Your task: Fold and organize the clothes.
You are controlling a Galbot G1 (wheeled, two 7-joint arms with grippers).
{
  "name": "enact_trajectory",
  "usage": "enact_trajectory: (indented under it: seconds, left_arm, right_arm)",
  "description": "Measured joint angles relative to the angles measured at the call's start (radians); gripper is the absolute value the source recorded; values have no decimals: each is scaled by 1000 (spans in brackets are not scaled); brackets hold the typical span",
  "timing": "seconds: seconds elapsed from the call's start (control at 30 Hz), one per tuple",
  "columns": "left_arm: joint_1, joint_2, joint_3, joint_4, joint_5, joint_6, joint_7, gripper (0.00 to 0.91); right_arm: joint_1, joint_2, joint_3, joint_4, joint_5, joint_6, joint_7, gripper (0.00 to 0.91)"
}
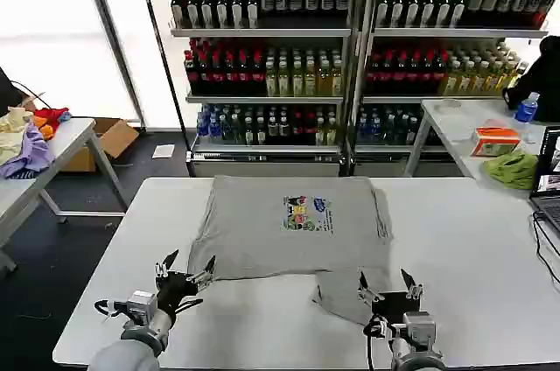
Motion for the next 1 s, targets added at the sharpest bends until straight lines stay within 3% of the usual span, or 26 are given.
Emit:
enact_trajectory:
  seconds: [0.47,1.0]
  left_arm:
    - [2,29,10,37,-34,26,-14,907]
    - [0,41,26,56,-64,41,-15,907]
  right_arm:
    - [-50,13,-14,-13,34,0,41,907]
    - [-71,37,-24,-28,29,1,51,907]
